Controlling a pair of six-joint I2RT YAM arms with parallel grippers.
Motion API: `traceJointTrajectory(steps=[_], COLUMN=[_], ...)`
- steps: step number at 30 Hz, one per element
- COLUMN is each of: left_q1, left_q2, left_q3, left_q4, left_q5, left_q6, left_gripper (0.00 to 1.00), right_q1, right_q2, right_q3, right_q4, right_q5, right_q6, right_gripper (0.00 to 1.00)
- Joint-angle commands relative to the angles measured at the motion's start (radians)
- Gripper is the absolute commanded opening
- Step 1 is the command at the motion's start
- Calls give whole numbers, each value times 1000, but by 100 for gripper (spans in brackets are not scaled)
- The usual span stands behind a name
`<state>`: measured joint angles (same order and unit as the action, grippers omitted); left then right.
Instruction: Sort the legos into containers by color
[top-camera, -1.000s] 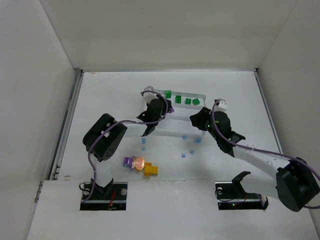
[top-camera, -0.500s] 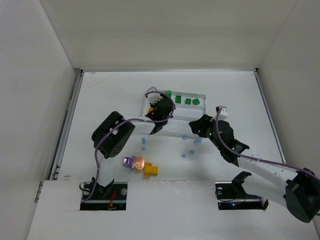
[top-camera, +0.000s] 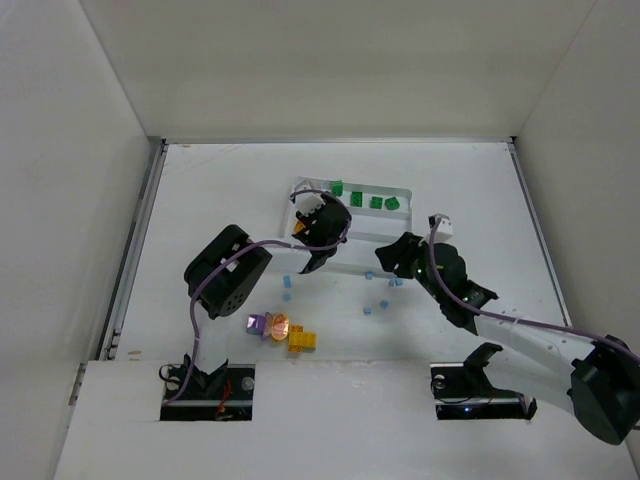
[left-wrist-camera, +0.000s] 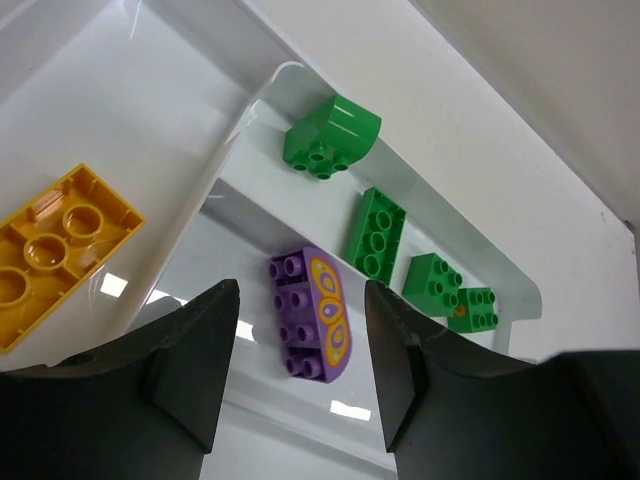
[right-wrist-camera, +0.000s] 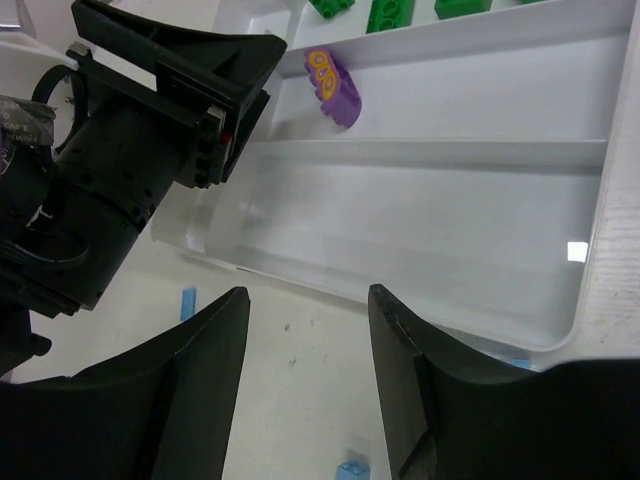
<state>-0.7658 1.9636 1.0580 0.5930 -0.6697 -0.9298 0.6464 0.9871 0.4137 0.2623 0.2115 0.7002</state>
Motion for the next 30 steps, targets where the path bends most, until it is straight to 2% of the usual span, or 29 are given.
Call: traceJointTrajectory(steps=[1, 4, 8, 11, 13, 18, 24, 30], left_q1=[3, 0, -3, 1, 9, 41, 69, 118], left_q2=[-81, -124, -221, -331, -406, -601, -805, -927], left_q3=[-32, -68, -137, -229, -289, -443, -585, -655], left_q4=[11, 22, 54, 115, 136, 131, 87, 38], left_q5=[-30, -27, 13, 82, 142, 260, 292, 328], left_q6=[-14, -8, 40, 100, 138, 192, 215, 200], left_gripper=[51, 50, 42, 38, 38, 38, 40, 40], right_q1=[28, 55, 124, 248, 340, 526, 670, 690], right_q2=[15, 15, 53, 113, 140, 191, 312, 501], right_q3=[20, 31, 71, 106, 125, 171, 237, 344], right_q4=[43, 34, -20, -47, -61, -124, -213, -219], right_q5=[-26, -44, -109, -127, -115, -106, -106, -101], right_q6=[-7, -31, -93, -131, -172, -284, -458, -539], right_gripper=[57, 52, 35, 34, 40, 70, 80, 78])
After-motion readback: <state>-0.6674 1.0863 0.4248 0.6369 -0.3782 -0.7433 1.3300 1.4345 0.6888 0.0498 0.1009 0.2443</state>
